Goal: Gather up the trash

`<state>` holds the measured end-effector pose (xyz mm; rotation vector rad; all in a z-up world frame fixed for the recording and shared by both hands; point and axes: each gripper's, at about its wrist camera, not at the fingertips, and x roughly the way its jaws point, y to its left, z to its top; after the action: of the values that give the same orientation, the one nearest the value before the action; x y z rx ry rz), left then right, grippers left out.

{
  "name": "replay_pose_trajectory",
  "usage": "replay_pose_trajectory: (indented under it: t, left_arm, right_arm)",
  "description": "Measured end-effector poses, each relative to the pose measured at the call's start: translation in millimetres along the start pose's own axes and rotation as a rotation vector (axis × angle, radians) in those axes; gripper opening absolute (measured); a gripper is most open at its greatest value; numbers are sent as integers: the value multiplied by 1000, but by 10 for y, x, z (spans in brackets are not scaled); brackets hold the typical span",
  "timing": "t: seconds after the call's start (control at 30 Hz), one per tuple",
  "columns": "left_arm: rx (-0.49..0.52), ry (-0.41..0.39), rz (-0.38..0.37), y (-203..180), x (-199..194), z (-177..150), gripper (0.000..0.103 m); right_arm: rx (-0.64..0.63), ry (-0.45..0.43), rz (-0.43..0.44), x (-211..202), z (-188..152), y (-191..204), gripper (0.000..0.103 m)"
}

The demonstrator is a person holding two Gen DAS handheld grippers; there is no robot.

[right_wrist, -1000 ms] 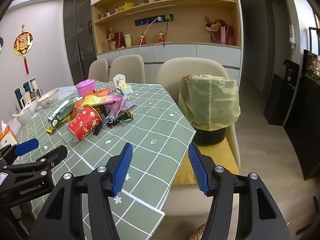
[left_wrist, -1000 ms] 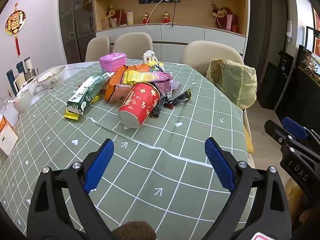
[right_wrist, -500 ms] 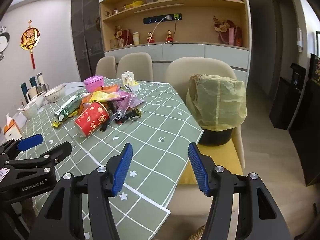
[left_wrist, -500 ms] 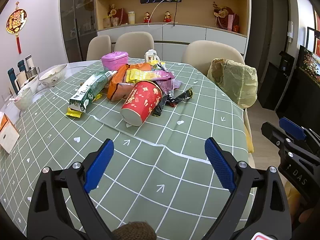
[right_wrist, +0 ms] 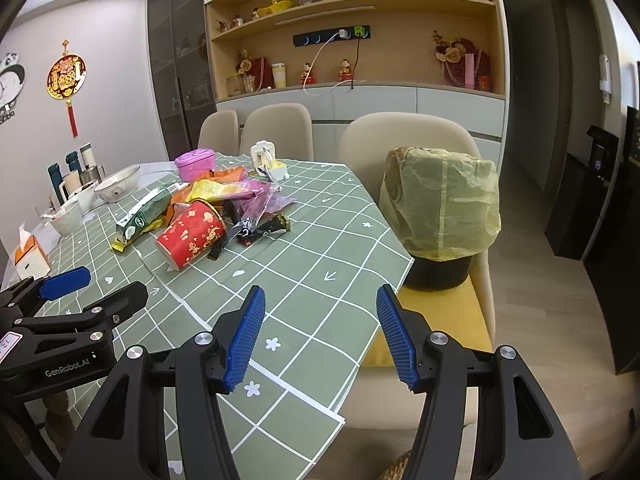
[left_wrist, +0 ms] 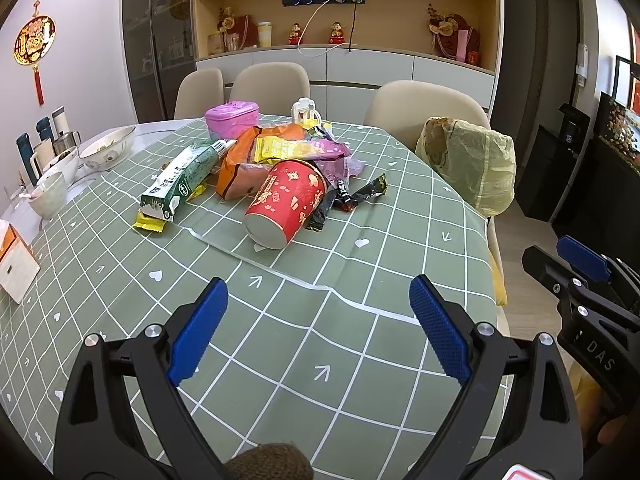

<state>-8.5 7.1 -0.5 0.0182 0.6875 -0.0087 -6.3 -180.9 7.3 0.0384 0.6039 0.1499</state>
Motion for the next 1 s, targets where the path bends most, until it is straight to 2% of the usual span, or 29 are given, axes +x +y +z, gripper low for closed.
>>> replay_pose_trajectory:
  t: [1.0]
  left_arm:
    - [6,-16,-8,-34,-49,14,88]
  right_arm:
    - [8,-16,-18,-48,17,-56,55]
